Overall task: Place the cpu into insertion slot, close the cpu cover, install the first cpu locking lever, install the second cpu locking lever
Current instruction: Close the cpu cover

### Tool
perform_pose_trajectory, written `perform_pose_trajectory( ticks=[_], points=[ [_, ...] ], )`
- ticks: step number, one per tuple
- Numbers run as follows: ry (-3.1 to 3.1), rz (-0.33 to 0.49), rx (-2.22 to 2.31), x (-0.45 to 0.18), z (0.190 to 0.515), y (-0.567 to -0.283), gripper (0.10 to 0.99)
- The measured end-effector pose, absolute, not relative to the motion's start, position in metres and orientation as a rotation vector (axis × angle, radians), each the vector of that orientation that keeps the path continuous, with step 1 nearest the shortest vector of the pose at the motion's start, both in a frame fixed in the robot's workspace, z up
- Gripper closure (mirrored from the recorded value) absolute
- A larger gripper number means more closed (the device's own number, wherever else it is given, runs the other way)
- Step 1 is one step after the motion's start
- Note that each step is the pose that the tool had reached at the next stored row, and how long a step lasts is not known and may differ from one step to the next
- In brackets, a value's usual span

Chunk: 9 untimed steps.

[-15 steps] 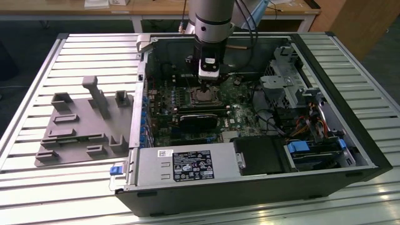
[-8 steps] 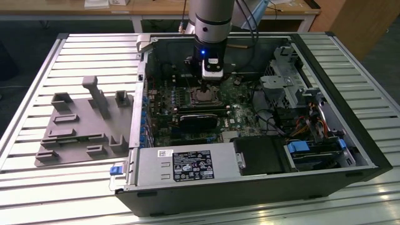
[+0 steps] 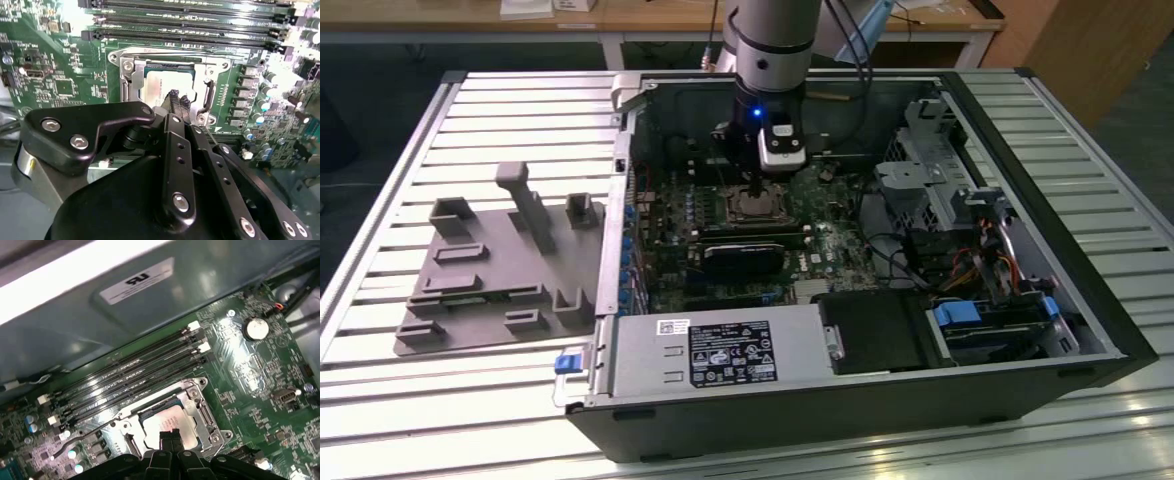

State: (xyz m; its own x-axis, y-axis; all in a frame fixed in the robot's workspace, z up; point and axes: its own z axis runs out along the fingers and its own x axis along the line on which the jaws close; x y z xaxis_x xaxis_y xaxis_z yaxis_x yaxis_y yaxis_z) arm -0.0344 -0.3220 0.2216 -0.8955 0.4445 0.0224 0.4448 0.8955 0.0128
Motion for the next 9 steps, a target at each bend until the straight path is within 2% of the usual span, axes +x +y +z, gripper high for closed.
perform_pose_trajectory(
  ticks=[9],
  points=[
    [-3.076,-0.035,-0.577,-0.0345,0.2211,-0.3221,0.984]
  ],
)
